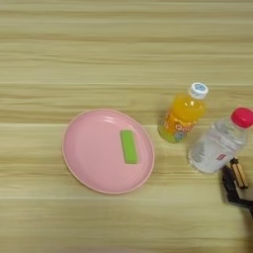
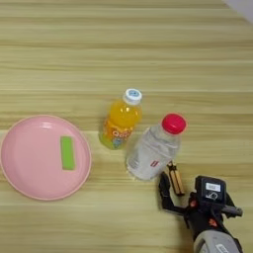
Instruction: Move the objects on the table
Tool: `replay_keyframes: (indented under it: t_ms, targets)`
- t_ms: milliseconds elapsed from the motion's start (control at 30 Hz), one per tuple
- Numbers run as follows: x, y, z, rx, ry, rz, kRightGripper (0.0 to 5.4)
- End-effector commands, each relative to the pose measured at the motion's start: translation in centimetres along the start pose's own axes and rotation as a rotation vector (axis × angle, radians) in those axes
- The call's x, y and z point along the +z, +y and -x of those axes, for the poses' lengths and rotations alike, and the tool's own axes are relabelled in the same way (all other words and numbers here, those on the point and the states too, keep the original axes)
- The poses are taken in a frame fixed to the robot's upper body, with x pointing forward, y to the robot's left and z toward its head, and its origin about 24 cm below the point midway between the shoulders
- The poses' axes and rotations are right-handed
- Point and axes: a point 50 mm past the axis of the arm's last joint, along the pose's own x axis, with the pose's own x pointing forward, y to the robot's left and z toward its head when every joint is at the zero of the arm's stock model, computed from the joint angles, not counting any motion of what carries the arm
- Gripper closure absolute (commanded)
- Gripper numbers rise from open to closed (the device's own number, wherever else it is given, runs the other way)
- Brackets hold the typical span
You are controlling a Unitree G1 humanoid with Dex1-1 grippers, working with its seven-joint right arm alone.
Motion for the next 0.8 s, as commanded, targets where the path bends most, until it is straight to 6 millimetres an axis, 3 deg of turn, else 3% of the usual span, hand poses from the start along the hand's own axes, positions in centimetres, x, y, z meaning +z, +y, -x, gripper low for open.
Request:
replay_keyframes:
  t_ms: [33, 800]
  targets:
    - [0.7, -0.2, -0.4, 0.016, -0.024, 0.011, 0.03]
    - [-1.7, -1.4, -0.8, -0.034, 0.135, -0.123, 0.03]
